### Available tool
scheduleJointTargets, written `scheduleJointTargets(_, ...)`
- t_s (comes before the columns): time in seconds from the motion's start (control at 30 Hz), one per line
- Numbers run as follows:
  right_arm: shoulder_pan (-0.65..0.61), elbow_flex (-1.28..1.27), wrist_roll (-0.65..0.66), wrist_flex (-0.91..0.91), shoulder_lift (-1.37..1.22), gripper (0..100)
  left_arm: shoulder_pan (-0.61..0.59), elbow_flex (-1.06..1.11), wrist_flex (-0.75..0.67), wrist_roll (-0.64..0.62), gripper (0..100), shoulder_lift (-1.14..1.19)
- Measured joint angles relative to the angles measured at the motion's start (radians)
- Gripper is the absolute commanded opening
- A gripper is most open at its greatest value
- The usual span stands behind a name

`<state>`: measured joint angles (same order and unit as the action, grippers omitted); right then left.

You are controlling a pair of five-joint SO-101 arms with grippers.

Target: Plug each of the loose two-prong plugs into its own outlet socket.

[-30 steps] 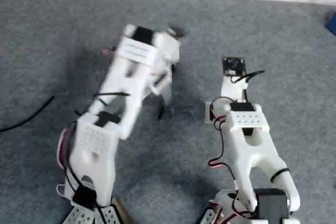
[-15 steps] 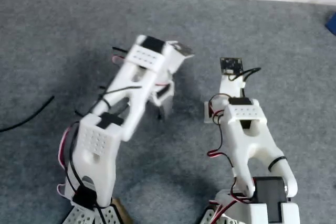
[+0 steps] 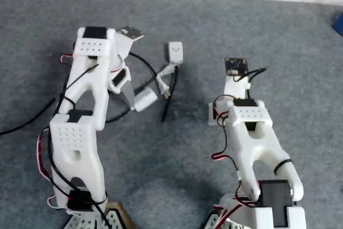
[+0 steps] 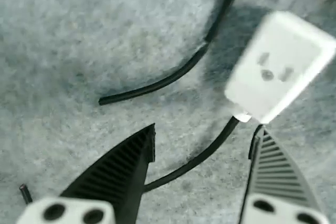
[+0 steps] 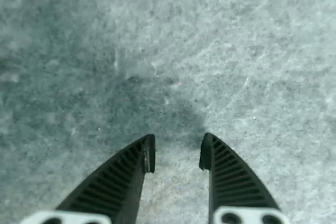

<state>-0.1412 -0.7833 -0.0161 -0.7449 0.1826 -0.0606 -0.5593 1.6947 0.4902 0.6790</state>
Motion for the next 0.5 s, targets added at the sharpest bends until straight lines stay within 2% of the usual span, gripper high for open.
scheduleJointTargets(0.27, 0.000, 0.000, 0.000, 0.000, 0.000, 15.2, 0.041, 0.000, 0.000, -0.017, 29, 0.000)
scheduleJointTargets(0.37, 0.000, 0.000, 0.000, 0.000, 0.000, 15.2, 0.126, -0.006, 0.015, -0.066, 29, 0.000)
scheduleJointTargets(0.5, 0.000, 0.000, 0.000, 0.003, 0.000, 15.2, 0.296, -0.011, 0.044, -0.140, 29, 0.000)
